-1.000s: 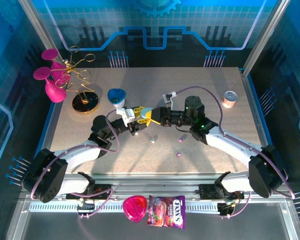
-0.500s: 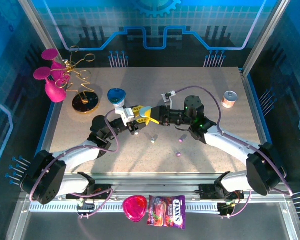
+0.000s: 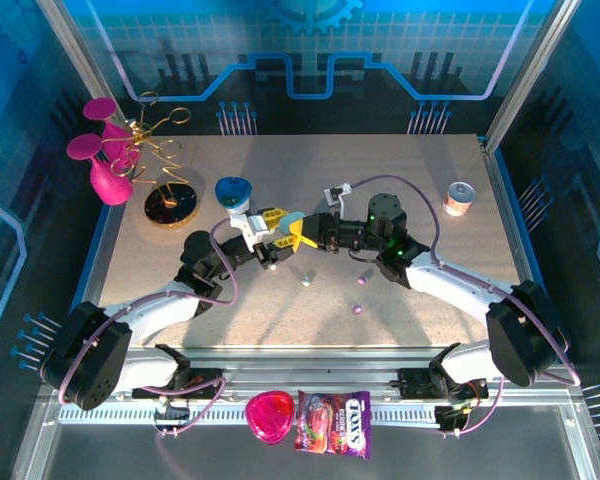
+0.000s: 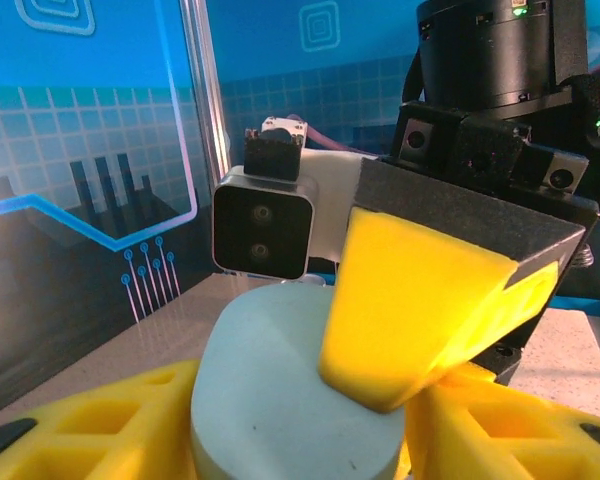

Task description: Insert wireless bluetooth earbuds into charging case

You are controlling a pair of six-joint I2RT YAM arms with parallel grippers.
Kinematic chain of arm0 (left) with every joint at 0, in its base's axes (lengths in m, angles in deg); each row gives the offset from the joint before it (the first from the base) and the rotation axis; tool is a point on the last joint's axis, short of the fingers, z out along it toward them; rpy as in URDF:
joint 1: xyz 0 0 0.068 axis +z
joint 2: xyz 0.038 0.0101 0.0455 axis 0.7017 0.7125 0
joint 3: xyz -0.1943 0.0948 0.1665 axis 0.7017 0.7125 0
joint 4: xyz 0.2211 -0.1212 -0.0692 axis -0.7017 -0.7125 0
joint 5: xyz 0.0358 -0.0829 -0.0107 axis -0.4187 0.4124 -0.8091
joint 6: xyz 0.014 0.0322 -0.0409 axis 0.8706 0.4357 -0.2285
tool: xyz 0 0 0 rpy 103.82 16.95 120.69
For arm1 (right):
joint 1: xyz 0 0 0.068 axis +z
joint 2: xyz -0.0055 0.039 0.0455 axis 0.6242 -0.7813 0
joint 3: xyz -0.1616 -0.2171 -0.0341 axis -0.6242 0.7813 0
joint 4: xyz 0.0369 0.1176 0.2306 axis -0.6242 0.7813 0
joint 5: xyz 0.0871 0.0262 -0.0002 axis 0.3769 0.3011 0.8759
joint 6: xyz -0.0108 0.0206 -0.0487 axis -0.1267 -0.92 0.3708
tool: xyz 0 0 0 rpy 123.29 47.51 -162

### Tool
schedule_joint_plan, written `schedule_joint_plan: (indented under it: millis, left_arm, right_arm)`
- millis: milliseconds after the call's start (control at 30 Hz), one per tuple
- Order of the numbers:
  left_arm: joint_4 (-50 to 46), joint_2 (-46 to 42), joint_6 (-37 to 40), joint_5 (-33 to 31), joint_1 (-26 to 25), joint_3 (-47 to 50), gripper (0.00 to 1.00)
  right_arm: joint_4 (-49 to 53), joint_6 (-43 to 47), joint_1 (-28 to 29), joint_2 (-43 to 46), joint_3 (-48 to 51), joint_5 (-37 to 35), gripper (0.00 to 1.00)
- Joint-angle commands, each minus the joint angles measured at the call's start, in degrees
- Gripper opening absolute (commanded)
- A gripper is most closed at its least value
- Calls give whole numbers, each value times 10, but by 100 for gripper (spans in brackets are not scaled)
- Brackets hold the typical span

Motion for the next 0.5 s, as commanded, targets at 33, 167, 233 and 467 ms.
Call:
schedule_joint_plan:
  millis: [33, 167, 233, 467]
  left_arm:
    - [26, -22, 4, 25, -10, -6, 60]
    - [16, -31, 3, 23, -10, -3, 76]
    - [2, -41, 8, 16, -9, 5, 87]
    - [-101, -72, 34, -20, -9, 29, 99]
  right_arm:
    - [4, 8, -20, 11, 15, -34, 21]
    - [10, 17, -38, 14, 22, -41, 21]
    - [19, 26, -57, 15, 28, -46, 21]
    - [115, 127, -147, -19, 31, -103, 21]
